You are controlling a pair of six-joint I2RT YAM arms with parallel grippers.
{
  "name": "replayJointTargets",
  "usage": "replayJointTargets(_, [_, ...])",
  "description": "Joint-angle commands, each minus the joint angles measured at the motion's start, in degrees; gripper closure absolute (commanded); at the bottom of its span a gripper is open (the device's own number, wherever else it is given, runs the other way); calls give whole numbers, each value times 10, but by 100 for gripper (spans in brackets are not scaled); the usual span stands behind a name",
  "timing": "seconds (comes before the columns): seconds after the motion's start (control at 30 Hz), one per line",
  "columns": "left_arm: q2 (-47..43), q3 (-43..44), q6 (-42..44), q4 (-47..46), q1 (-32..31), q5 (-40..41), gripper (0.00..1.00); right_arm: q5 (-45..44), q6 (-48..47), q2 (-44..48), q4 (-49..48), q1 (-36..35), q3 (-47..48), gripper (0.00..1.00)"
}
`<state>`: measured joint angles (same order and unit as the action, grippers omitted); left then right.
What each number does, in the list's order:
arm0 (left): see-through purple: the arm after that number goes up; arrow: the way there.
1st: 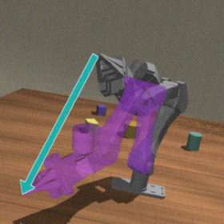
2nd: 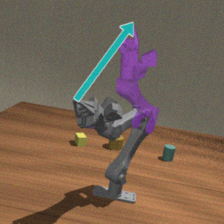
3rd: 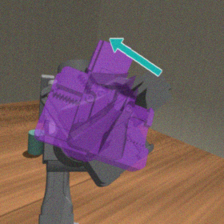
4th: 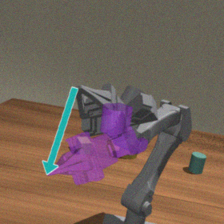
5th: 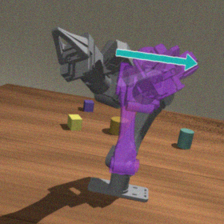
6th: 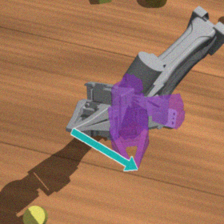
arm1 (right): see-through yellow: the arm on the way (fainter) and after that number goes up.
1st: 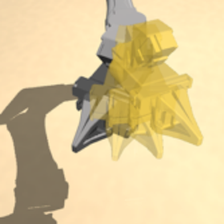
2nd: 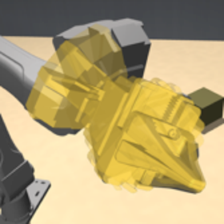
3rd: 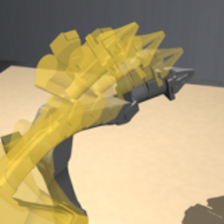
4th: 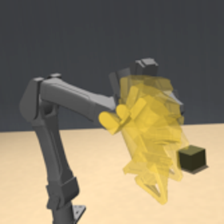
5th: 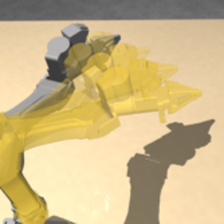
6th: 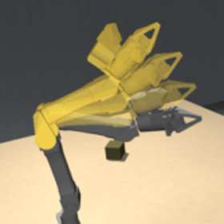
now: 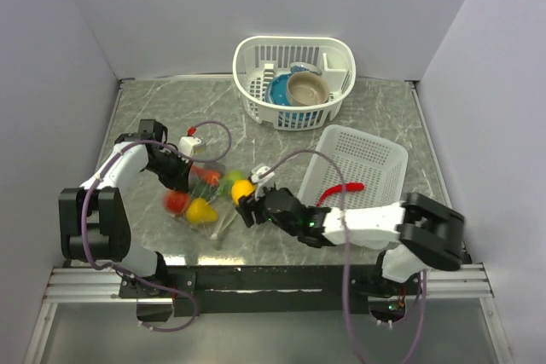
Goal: Open the zip-top bag and remove the fake food
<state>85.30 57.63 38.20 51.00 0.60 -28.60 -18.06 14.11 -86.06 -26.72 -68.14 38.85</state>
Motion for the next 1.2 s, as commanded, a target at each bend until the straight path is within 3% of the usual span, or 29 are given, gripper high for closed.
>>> replayJointTargets(0.0, [-8, 5, -10, -20, -2, 8, 99, -65, 13, 117, 66, -5, -23, 82])
replayJointTargets(0.13, [-7, 20, -11, -9, -2, -15, 99, -165, 42, 214, 119, 5, -63, 81])
replayJointTargets(0.17, [-7, 21, -11, -7, -2, -16, 99, -192, 55, 226, 149, 12, -69, 94])
replayJointTargets(0.2, [-9, 22, -11, -9, -2, -16, 99, -217, 76, 244, 171, 19, -73, 100])
replayJointTargets(0.23, [-10, 21, -11, -11, -2, -12, 99, -271, 146, 253, 200, 29, -78, 100])
replayJointTargets(0.33, [-9, 21, -8, -15, -2, -8, 99, -292, 250, 297, 295, 87, -102, 100])
replayJointTargets(0.47, [-3, 21, -8, -20, -16, -11, 99, -305, 307, 325, 351, 127, -121, 95])
replayJointTargets(0.5, [-1, 22, -8, -18, -16, -13, 99, -302, 304, 325, 350, 128, -118, 89])
replayJointTargets(0.53, [-1, 23, -8, -17, -16, -14, 99, -301, 312, 324, 351, 127, -113, 72])
replayJointTargets(0.57, [-2, 24, -8, -16, -16, -15, 99, -293, 318, 318, 363, 128, -102, 3])
replayJointTargets(0.63, [-7, 24, -8, -15, -16, -18, 99, -282, 292, 296, 358, 128, -74, 0])
replayJointTargets(0.87, [-21, 21, -7, -15, -17, -23, 99, -245, 164, 211, 319, 50, 31, 0])
replayJointTargets(0.9, [-22, 19, -6, -17, -17, -21, 99, -223, 127, 196, 305, 36, 43, 4])
replayJointTargets(0.97, [-20, 14, -2, -23, -17, -15, 99, -193, 89, 167, 249, -8, 47, 20])
replayJointTargets(1.03, [-14, 10, 2, -30, -17, -6, 99, -177, 71, 134, 232, -32, 61, 31])
replayJointTargets(1.1, [-4, 6, 6, -43, -17, 0, 99, -162, 58, 79, 203, -45, 69, 53])
replayJointTargets(1.13, [0, 7, 9, -46, -17, 6, 99, -146, 54, 61, 180, -45, 70, 72])
replayJointTargets(1.17, [9, 10, 11, -47, -17, 7, 99, -138, 50, 29, 167, -45, 69, 81])
